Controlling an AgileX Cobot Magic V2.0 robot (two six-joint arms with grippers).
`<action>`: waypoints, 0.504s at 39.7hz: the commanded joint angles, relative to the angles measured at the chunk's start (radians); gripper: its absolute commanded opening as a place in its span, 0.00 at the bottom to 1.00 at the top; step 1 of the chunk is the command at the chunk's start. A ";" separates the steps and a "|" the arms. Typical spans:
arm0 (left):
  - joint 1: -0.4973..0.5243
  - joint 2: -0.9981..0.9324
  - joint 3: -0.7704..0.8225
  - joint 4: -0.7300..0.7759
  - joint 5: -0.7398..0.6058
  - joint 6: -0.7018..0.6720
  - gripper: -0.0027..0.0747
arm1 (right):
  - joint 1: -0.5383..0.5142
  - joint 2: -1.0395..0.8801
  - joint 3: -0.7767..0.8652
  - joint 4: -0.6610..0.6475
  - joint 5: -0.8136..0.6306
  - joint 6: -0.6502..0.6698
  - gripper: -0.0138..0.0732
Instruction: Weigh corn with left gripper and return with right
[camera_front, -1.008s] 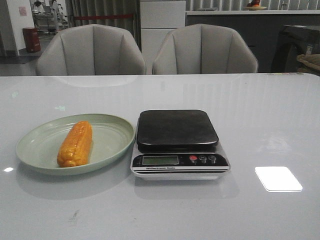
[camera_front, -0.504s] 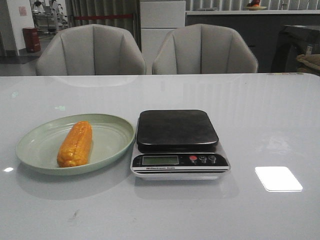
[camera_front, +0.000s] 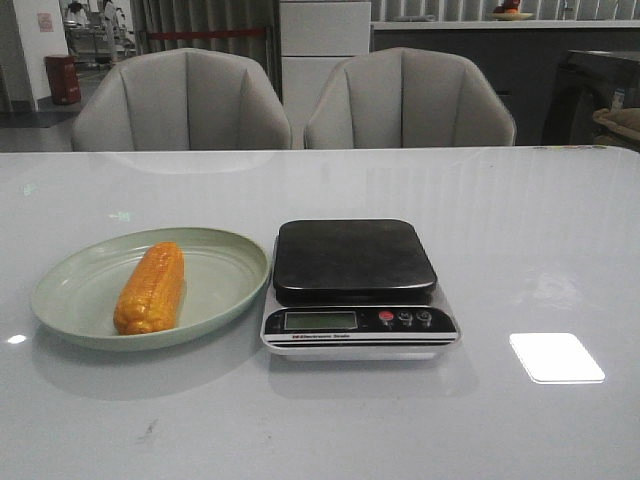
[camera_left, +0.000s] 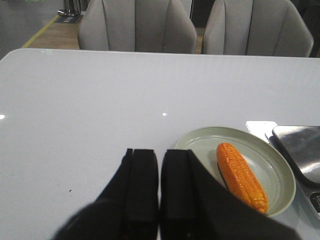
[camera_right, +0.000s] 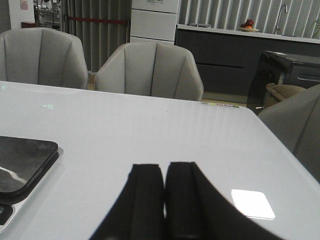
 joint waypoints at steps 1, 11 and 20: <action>-0.009 0.019 -0.018 0.004 -0.088 -0.009 0.19 | -0.004 -0.020 0.011 -0.010 -0.077 -0.004 0.35; -0.078 0.099 -0.028 0.006 -0.097 -0.009 0.44 | -0.004 -0.020 0.011 -0.010 -0.077 -0.004 0.35; -0.118 0.241 -0.096 0.006 -0.065 -0.009 0.85 | -0.004 -0.020 0.011 -0.010 -0.077 -0.004 0.35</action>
